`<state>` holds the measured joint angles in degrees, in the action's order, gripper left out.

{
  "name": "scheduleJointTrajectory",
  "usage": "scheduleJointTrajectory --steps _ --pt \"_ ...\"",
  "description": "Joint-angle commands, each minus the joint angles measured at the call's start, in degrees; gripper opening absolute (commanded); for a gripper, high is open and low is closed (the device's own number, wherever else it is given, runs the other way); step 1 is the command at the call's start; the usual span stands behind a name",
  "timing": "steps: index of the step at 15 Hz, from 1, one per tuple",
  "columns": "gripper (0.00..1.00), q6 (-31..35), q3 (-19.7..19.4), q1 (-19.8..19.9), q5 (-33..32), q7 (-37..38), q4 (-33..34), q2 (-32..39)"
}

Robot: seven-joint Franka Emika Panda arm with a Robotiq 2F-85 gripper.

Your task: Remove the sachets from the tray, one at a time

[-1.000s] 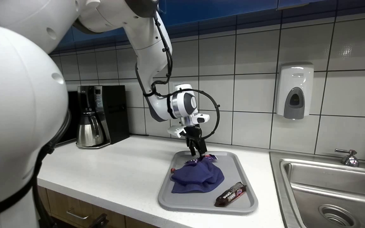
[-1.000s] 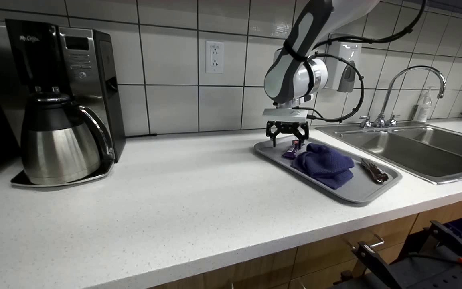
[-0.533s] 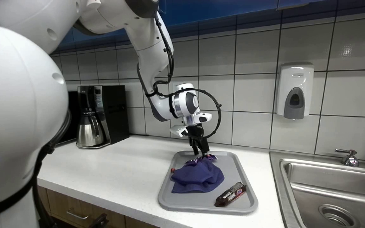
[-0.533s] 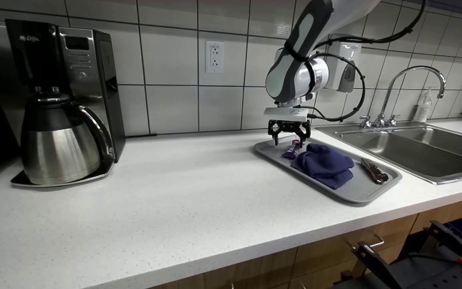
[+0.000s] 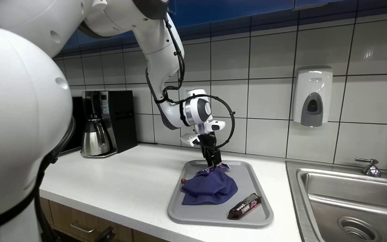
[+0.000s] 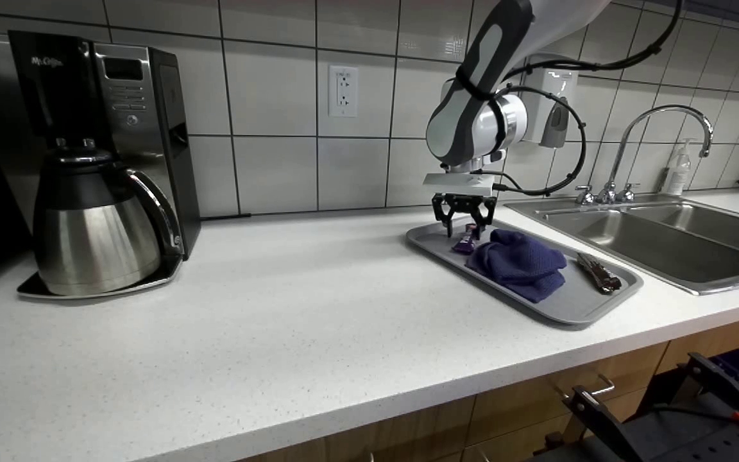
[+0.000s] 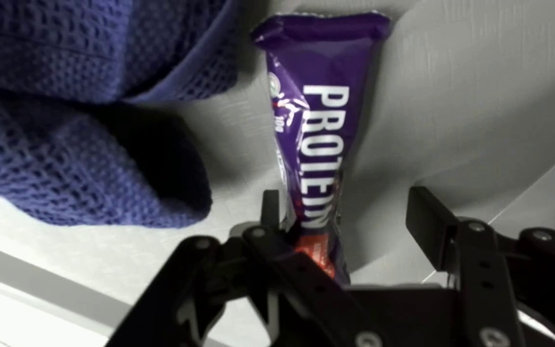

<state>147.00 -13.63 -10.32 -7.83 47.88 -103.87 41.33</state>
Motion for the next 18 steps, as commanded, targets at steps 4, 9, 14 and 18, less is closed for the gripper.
scheduleJointTrajectory --steps 4,9,14,18 --pt "0.16 -0.22 -0.69 -0.54 0.30 1.42 -1.12 -1.31" --pt "0.04 0.14 -0.87 -0.78 0.08 1.56 -2.23 -3.04" --pt "0.05 0.41 -0.98 -1.31 -0.36 1.87 -4.60 -7.13" --pt "0.05 0.27 0.05 -1.95 -0.39 1.89 -6.78 -10.24"
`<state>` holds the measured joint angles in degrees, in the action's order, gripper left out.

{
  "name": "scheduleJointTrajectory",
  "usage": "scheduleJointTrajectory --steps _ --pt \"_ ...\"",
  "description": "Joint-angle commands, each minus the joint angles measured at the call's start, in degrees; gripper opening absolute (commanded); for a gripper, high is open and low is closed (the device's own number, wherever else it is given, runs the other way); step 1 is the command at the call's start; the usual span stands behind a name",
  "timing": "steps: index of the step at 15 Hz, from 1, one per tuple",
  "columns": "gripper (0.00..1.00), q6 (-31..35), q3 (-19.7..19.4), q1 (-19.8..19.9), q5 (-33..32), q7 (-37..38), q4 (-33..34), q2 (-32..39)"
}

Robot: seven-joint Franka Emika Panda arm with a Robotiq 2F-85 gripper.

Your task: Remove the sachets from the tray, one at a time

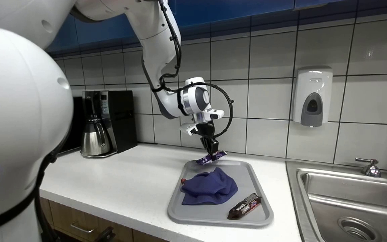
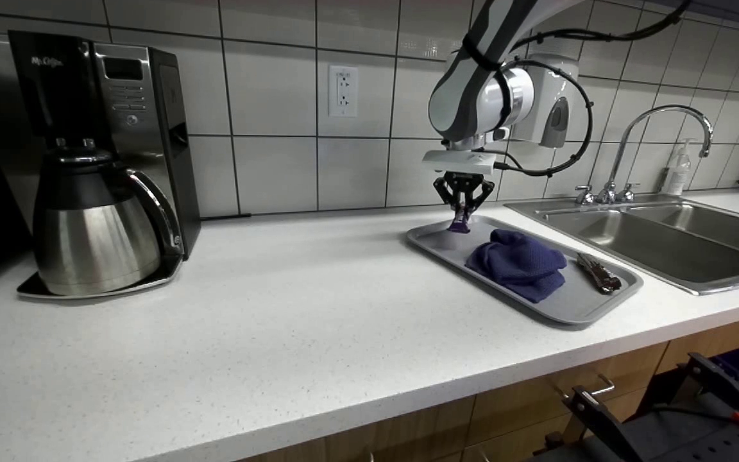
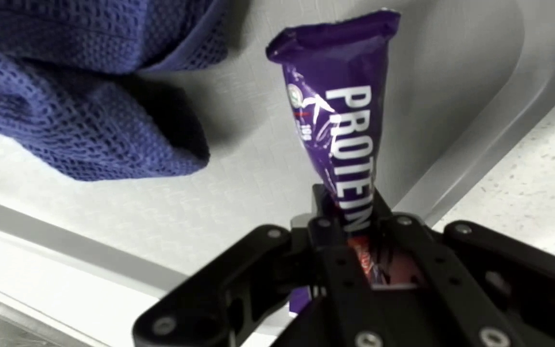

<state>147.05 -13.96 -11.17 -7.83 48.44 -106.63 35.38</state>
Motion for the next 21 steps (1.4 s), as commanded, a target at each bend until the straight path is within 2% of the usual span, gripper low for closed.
scheduleJointTrajectory --steps 1,12,21 --pt "0.05 0.33 0.68 -1.36 -0.38 1.35 -4.61 -4.89" --pt "0.05 0.17 5.97 -5.90 -0.16 2.50 -7.75 -8.56" --pt "0.05 -0.27 10.18 -7.62 0.51 1.85 -6.64 -7.07"
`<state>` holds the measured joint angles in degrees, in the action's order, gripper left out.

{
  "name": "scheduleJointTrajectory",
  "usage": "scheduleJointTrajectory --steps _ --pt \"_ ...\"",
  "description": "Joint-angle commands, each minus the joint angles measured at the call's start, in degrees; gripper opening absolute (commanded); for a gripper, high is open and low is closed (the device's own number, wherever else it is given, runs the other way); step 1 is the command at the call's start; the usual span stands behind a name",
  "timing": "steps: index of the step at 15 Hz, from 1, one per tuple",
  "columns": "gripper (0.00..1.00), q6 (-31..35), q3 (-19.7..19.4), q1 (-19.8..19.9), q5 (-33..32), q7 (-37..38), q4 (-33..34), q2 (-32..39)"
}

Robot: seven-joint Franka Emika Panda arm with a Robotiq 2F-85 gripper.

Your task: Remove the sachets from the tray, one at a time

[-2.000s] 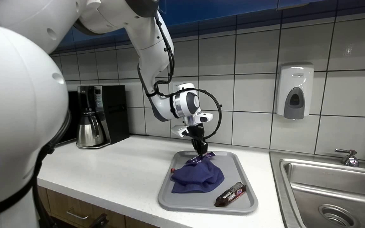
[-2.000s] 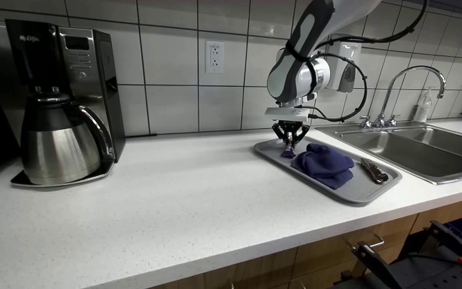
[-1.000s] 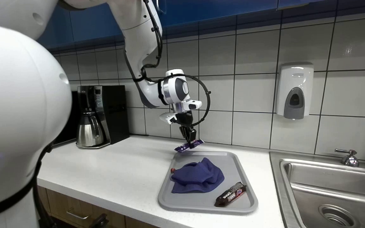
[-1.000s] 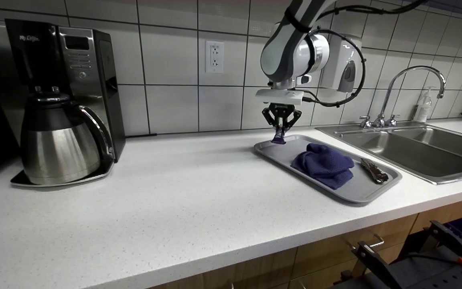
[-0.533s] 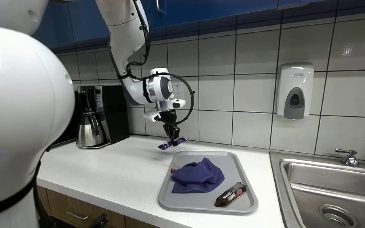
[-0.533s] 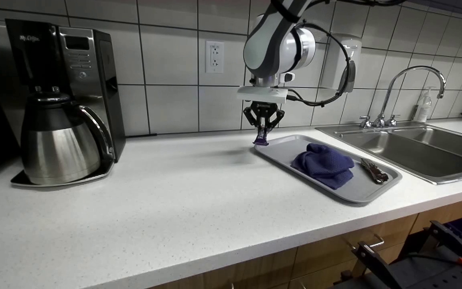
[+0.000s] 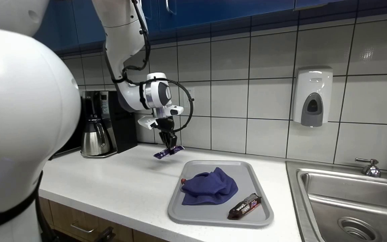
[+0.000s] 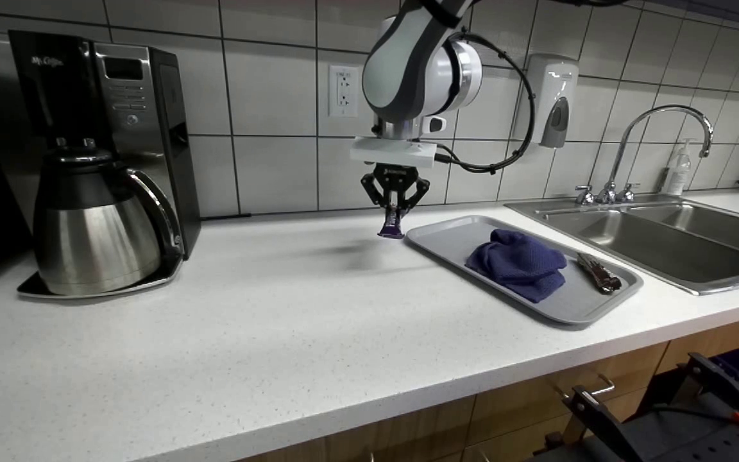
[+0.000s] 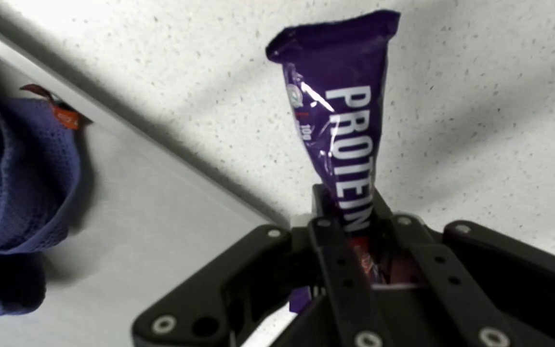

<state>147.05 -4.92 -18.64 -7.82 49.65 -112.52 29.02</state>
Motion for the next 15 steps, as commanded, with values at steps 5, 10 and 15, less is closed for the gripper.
scheduleJointTrajectory --steps 5,10,15 --pt "0.05 -0.58 2.21 -0.74 0.58 0.55 -0.38 0.39" --pt "0.05 -0.92 2.23 -1.49 0.33 0.85 -0.02 1.80" --pt "0.05 -0.71 0.92 -3.06 -0.99 2.32 0.61 3.60"
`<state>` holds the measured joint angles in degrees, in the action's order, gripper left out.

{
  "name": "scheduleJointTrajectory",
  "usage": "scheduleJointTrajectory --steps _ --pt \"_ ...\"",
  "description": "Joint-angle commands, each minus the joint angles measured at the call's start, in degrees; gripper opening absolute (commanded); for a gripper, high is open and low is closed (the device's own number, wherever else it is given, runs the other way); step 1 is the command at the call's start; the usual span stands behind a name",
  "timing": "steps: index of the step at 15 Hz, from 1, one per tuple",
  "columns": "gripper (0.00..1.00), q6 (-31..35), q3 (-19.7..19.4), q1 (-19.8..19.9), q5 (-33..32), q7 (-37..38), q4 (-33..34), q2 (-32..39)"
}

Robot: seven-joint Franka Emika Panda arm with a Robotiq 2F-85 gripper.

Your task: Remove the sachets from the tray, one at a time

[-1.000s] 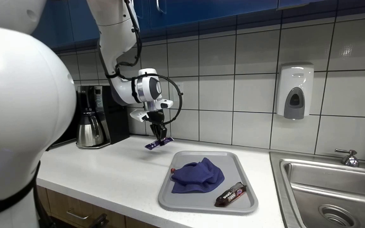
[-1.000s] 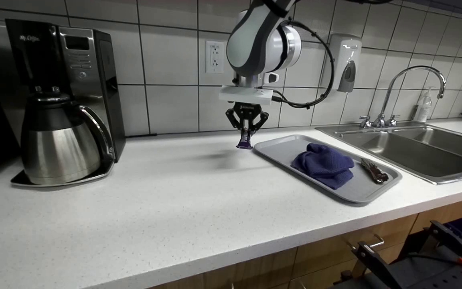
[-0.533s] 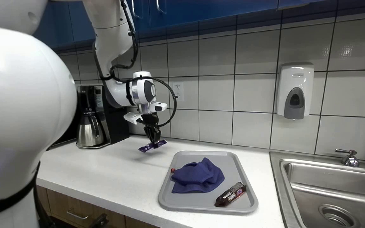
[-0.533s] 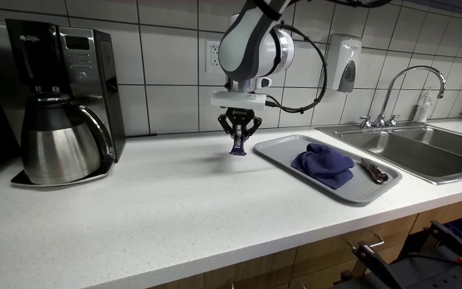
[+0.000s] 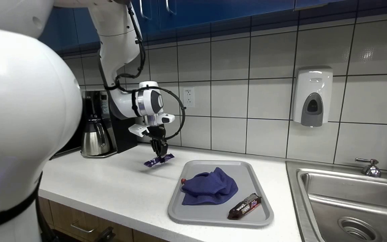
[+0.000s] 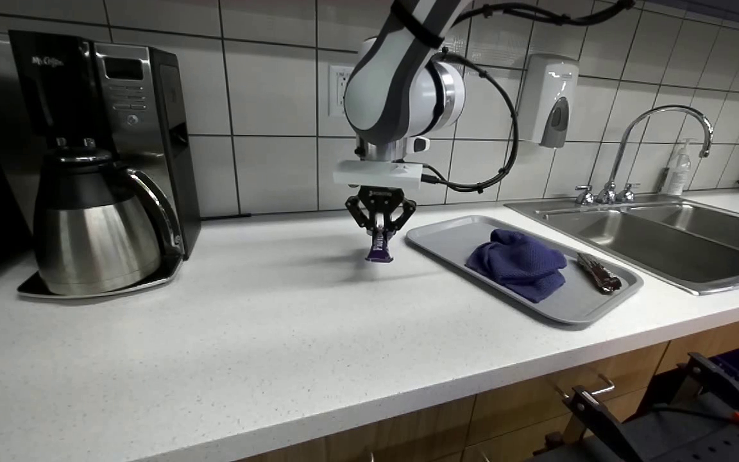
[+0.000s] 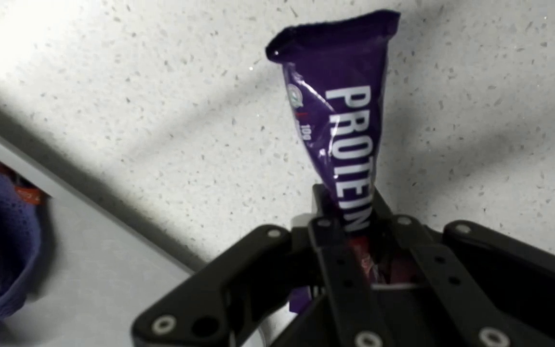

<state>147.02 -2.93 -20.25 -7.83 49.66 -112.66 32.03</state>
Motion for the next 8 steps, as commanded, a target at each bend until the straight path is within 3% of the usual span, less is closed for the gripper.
scheduleJointTrajectory --steps 1,8 --pt "0.05 -0.69 -1.12 -1.60 -0.97 2.34 0.88 0.90" --pt "0.05 -1.13 -1.36 -2.37 -0.69 2.87 1.74 2.46"
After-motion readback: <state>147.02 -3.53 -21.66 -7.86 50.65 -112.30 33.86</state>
